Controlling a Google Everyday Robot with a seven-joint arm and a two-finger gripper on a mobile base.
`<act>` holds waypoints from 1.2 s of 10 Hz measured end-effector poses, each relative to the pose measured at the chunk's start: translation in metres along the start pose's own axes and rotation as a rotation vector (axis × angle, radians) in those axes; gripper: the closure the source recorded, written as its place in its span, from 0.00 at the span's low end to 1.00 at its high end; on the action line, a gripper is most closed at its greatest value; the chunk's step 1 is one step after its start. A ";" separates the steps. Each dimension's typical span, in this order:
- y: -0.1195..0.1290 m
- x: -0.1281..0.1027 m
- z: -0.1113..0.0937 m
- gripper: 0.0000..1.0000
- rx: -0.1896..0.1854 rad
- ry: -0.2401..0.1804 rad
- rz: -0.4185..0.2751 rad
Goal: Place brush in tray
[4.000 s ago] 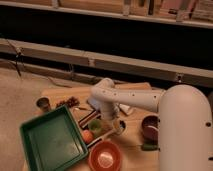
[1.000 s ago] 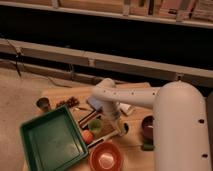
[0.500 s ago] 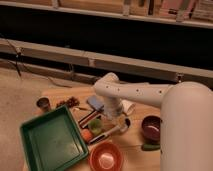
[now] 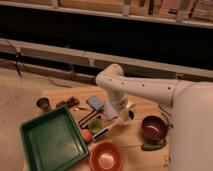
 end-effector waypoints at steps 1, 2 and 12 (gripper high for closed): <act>0.004 0.006 -0.010 1.00 0.018 0.006 0.012; 0.007 0.012 -0.019 1.00 0.036 0.010 0.023; -0.016 0.005 -0.060 1.00 0.258 -0.225 0.001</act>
